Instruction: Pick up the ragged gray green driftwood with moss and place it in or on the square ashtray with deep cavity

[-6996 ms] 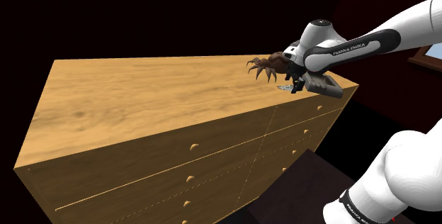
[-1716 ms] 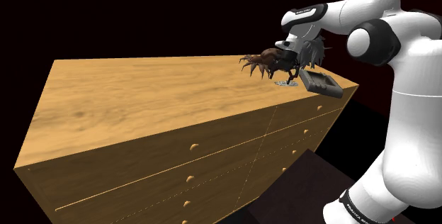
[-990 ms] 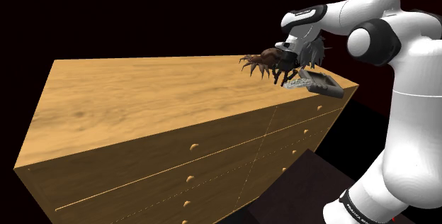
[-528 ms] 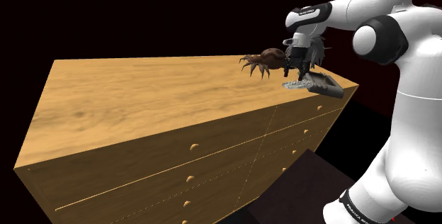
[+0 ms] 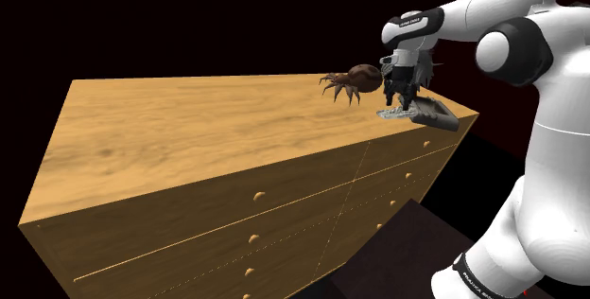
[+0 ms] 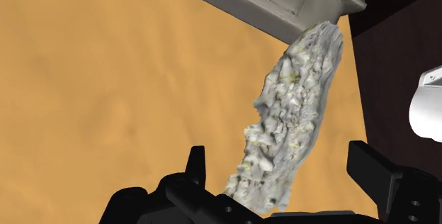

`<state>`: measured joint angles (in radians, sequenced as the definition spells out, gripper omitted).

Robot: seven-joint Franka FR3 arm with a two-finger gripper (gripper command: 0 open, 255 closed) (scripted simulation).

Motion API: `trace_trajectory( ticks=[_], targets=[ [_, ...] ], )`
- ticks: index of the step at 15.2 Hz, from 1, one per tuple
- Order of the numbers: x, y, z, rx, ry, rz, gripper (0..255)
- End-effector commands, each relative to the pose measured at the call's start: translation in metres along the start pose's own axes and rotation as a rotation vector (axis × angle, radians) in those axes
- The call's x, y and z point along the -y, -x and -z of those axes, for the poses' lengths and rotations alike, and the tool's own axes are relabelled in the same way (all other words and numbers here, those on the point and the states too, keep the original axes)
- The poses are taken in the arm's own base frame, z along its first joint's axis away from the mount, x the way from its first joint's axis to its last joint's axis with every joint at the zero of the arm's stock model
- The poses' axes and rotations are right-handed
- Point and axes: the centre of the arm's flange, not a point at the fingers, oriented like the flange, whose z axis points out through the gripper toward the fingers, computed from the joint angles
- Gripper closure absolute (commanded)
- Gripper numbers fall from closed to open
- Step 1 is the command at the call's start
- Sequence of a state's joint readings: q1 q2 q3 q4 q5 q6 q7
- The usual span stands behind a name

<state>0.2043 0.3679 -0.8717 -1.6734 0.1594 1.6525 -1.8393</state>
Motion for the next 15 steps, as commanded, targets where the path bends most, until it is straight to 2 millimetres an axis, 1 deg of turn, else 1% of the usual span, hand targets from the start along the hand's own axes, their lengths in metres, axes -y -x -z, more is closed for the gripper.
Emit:
trace_trajectory(
  ticks=[1, 9, 10, 15],
  targets=[
    [0.0011, -0.001, -0.0147, 0.0, 0.0, -0.001, 0],
    [0.0011, -0.001, -0.0146, 0.0, 0.0, -0.001, 0],
    [0.0011, -0.001, -0.0146, 0.0, 0.0, -0.001, 255],
    [0.0013, -0.0006, -0.014, 0.0, 0.0, -0.001, 255]
  ],
)
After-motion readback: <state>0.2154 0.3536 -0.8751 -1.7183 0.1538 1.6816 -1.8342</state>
